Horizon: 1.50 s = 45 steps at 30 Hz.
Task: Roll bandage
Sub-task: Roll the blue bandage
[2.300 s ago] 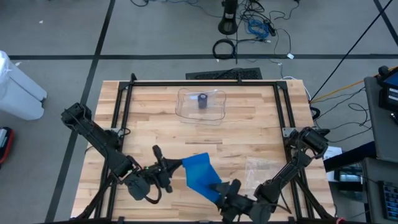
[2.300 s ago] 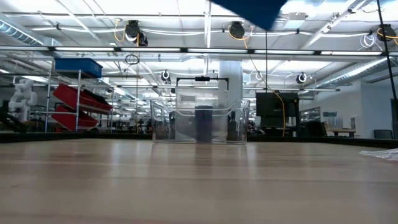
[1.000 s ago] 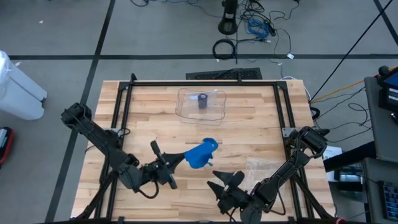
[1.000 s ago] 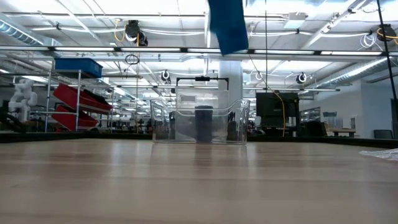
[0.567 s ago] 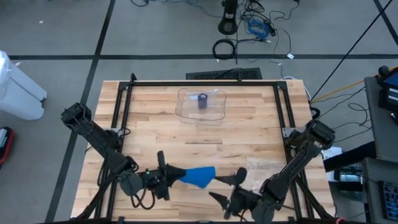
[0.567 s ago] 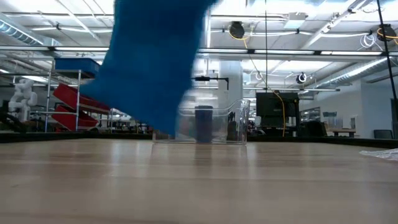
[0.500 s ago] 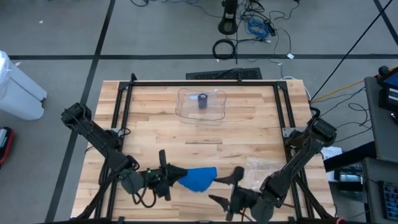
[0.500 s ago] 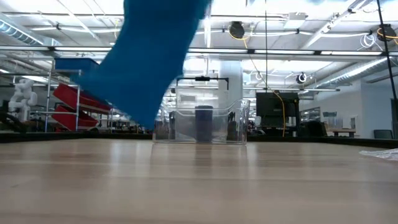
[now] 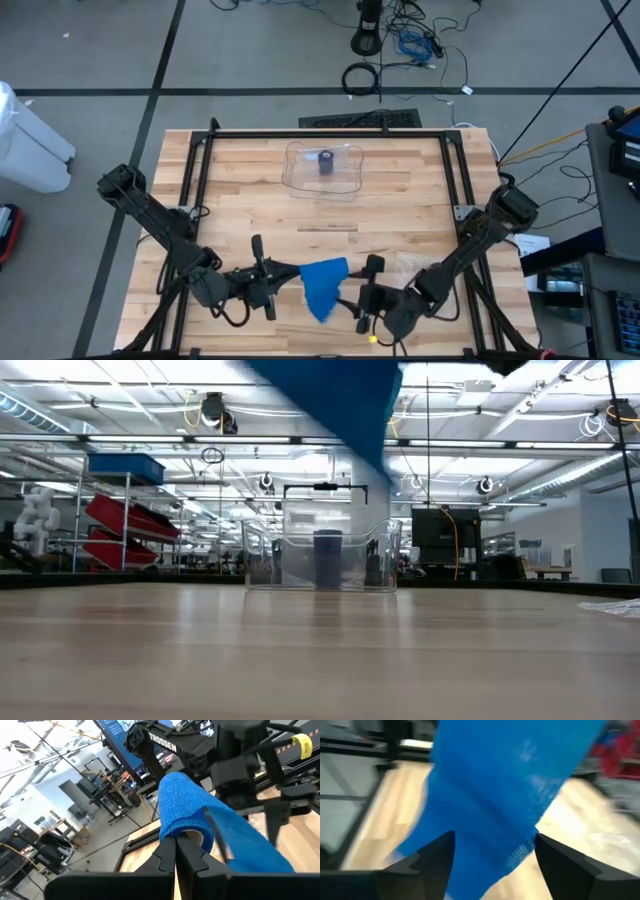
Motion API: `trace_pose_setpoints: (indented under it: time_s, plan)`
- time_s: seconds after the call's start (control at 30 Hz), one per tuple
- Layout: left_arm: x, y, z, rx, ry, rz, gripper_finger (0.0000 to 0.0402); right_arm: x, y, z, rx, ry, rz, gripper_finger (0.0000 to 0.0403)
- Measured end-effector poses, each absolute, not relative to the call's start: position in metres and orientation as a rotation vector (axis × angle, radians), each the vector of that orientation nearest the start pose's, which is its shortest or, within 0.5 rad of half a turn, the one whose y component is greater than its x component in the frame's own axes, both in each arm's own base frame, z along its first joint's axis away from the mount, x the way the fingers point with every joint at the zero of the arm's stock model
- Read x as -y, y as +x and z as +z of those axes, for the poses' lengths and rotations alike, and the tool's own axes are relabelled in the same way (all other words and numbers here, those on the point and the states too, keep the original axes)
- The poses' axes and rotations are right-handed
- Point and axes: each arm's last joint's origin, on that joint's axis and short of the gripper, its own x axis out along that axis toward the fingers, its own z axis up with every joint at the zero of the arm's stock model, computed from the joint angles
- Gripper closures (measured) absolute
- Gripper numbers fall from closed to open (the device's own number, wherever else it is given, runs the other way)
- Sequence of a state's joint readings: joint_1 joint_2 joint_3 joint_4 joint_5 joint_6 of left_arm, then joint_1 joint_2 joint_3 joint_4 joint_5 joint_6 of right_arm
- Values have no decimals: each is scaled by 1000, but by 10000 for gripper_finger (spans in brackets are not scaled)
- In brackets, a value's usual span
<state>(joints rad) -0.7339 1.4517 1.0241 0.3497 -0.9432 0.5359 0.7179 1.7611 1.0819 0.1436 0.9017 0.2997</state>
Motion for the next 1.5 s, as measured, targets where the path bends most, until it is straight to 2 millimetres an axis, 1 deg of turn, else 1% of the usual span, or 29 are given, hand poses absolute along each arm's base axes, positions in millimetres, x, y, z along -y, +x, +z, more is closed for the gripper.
trace_pose_setpoints:
  time_s: [0.1, 0.27, 0.37, 0.47, 0.63, 0.77, 0.87, 0.93, 1.03, 1.13, 1.27, 1.4, 1.5]
  plan:
    - [198, 254, 312, -108, 589, 191, 402, -219, 301, 205, -325, -36, -123, 178]
    - [202, 251, 312, -104, 593, 173, 402, -208, 307, 197, -336, 7, -8, 259]
    - [204, 248, 312, -103, 600, 171, 402, -208, 307, 195, -362, -9, 36, 303]
    - [206, 243, 316, -98, 609, 182, 402, -208, 304, 188, -427, -51, 75, 335]
    - [210, 231, 323, -70, 588, 155, 402, -207, 299, 179, -526, -44, 124, 371]
    - [215, 227, 324, -65, 589, 136, 402, -206, 298, 177, -522, -58, 127, 391]
    - [216, 225, 322, -78, 611, 125, 402, -207, 299, 180, -510, -75, 134, 397]
    - [217, 224, 320, -88, 628, 117, 402, -209, 299, 183, -481, -74, 145, 395]
    - [217, 224, 318, -100, 644, 114, 402, -211, 301, 188, -437, -68, 158, 372]
    - [217, 224, 317, -110, 653, 108, 402, -212, 302, 191, -406, -38, 164, 332]
    - [217, 224, 317, -109, 652, 105, 402, -214, 302, 193, -394, -3, 175, 264]
    - [217, 224, 316, -118, 664, 100, 402, -219, 302, 196, -383, 36, 317, 205]
    - [217, 224, 315, -123, 671, 94, 402, -221, 302, 200, -347, 31, 357, 182]
